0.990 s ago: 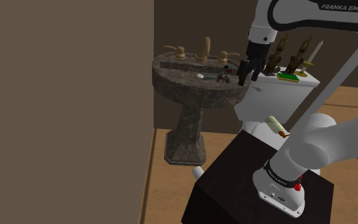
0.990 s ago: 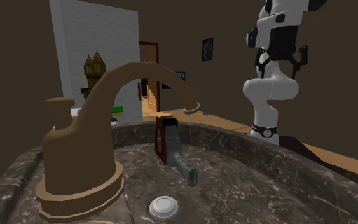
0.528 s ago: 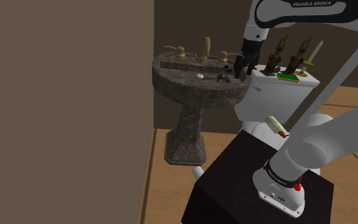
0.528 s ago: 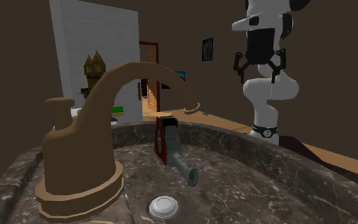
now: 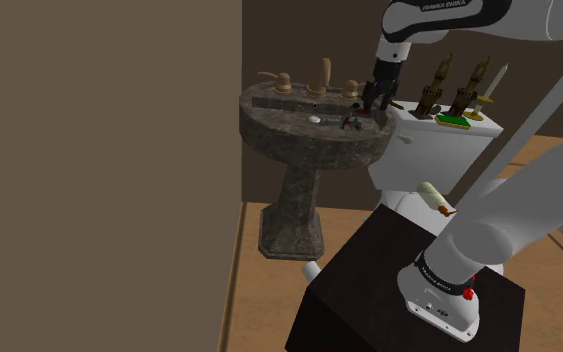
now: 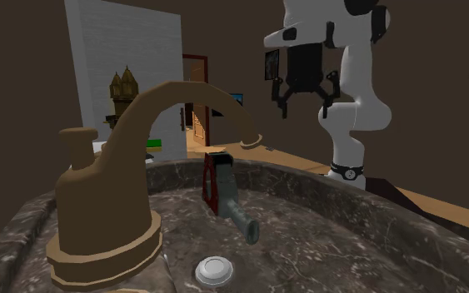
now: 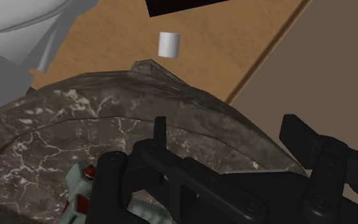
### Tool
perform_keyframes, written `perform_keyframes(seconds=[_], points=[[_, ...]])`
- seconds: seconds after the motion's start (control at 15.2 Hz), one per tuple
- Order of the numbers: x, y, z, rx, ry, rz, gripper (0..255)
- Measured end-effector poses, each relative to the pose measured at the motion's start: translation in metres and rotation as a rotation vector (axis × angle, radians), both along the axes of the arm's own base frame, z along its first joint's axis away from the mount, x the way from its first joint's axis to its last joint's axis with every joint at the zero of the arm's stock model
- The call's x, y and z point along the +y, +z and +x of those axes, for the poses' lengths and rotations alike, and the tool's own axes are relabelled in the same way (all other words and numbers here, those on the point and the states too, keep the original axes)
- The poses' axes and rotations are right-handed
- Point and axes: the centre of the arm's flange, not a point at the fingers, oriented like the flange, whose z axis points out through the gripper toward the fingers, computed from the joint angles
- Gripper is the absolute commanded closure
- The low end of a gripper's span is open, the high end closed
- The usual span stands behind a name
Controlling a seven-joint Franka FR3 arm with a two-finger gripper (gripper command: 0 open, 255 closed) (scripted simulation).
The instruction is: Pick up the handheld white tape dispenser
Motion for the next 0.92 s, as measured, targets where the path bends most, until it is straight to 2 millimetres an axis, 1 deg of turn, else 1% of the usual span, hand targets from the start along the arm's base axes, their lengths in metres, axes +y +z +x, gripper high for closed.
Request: perform_keyframes(seconds=[0.2,0.26,0.4,0.46,0.73,0.79,0.92], points=[[-0.035,-0.009,0.022,-0.001,-0.002,0.009,0],[-0.045,-0.012,0.032,-0.003,-0.002,0.012,0],[-0.07,-0.012,0.043,-0.003,-0.004,0.018,0],[-0.081,-0.019,0.051,-0.004,-0.004,0.021,0],[-0.128,-0.029,0.082,-0.007,-0.007,0.032,0],[-0.137,-0.031,0.088,-0.007,-0.007,0.035,0],[-0.162,-0.039,0.098,-0.009,-0.009,0.041,0]])
